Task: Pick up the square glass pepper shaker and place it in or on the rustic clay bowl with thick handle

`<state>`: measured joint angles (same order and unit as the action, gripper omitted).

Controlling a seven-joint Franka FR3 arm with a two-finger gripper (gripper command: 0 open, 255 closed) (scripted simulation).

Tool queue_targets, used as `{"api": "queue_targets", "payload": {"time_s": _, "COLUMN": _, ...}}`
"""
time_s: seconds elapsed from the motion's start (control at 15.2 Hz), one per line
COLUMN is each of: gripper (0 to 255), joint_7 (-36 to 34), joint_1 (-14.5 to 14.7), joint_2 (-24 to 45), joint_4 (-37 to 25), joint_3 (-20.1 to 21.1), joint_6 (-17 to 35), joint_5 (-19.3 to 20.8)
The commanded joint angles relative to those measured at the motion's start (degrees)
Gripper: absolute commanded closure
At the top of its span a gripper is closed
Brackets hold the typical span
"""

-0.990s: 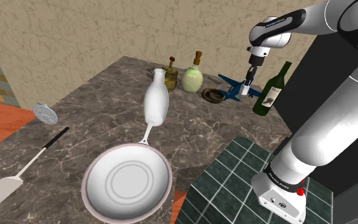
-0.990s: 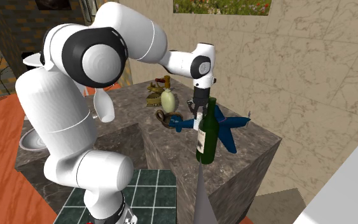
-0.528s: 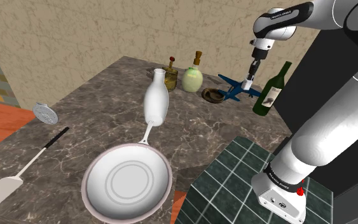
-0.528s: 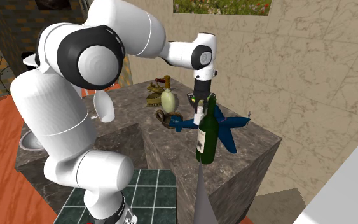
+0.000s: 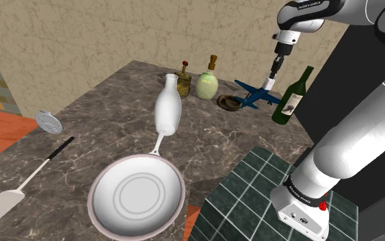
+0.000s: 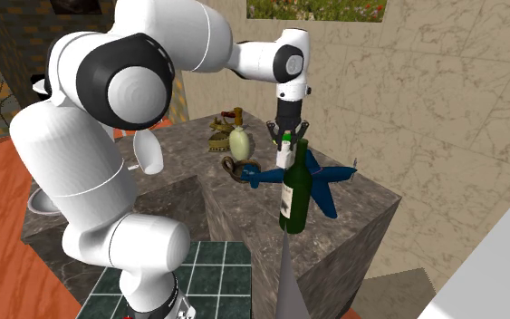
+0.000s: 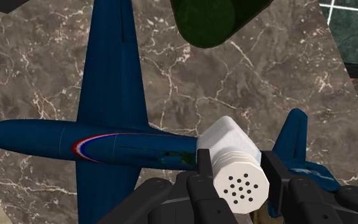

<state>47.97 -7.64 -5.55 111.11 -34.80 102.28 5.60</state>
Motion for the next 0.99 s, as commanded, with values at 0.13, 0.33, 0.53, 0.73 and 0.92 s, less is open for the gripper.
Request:
{"api": "queue_targets", "payload": {"time_s": 0.13, "gripper": 255, "joint_7": 0.08, "joint_1": 0.08, "joint_2": -0.12, "joint_4": -2.93, "joint_3": 0.12, "joint_6": -3.06, "joint_5": -0.01}}
{"api": "queue_targets", "payload": {"time_s": 0.33, "gripper": 255, "joint_7": -2.68, "joint_1": 1.34, "joint_2": -0.51, "joint_4": -3.57, "joint_3": 1.73, "joint_6": -4.22, "joint_5": -0.17}}
{"api": "queue_targets", "payload": {"time_s": 0.53, "gripper": 255, "joint_7": -6.62, "joint_1": 3.17, "joint_2": -0.55, "joint_4": -4.48, "joint_3": 4.04, "joint_6": -5.41, "joint_5": -0.69}}
{"api": "queue_targets", "payload": {"time_s": 0.73, "gripper": 255, "joint_7": -10.35, "joint_1": 5.0, "joint_2": 0.0, "joint_4": -5.98, "joint_3": 6.19, "joint_6": -6.63, "joint_5": -1.48}}
{"api": "queue_targets", "payload": {"time_s": 0.92, "gripper": 255, "joint_7": -13.87, "joint_1": 6.78, "joint_2": 1.12, "joint_4": -8.08, "joint_3": 8.2, "joint_6": -7.91, "joint_5": -2.46}}
